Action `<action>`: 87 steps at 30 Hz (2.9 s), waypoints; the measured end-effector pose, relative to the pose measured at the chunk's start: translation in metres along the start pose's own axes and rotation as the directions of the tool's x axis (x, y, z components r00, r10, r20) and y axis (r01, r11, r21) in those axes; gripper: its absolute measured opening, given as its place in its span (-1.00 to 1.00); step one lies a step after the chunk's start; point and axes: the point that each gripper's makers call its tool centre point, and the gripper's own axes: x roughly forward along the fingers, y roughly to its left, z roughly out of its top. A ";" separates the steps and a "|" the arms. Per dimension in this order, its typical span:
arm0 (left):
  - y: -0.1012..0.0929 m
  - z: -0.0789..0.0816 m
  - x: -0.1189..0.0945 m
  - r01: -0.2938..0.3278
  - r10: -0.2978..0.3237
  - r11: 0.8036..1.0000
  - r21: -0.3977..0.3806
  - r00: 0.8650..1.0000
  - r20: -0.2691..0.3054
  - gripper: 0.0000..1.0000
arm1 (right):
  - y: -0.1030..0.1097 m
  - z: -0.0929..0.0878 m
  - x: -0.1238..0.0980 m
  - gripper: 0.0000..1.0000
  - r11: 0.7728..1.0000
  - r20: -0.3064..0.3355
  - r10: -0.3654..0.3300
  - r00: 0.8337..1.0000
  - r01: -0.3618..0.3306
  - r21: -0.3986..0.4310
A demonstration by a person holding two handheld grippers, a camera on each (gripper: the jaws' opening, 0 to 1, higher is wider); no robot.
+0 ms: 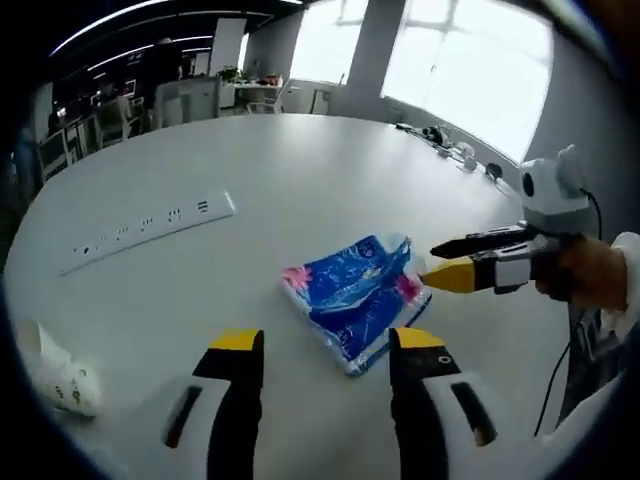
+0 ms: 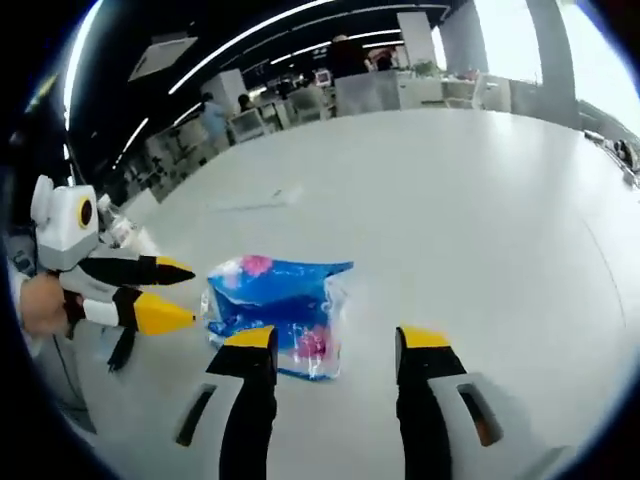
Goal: Arrange the tabletop items into an orderly group along one side of the table until the central work area is clear of visible clutter.
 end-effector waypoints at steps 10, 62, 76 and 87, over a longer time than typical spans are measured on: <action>-0.002 0.007 -0.038 -0.027 0.027 0.999 -0.024 0.999 0.033 0.70 | 0.017 0.001 -0.030 0.38 1.000 0.029 0.005 1.000 -0.005 -0.015; 0.100 -0.074 -0.159 -0.197 0.202 0.972 -0.125 0.979 0.029 0.51 | 0.177 -0.021 -0.018 0.28 0.964 -0.065 0.243 0.968 -0.249 -0.098; 0.142 -0.105 -0.198 -0.279 0.283 0.947 -0.159 0.959 -0.002 0.51 | 0.208 -0.025 -0.014 0.28 0.940 -0.099 0.302 0.948 -0.314 -0.136; 0.155 -0.114 -0.207 -0.298 0.305 0.935 -0.189 0.952 0.006 0.48 | 0.215 -0.027 -0.016 0.23 0.936 -0.115 0.311 0.944 -0.325 -0.134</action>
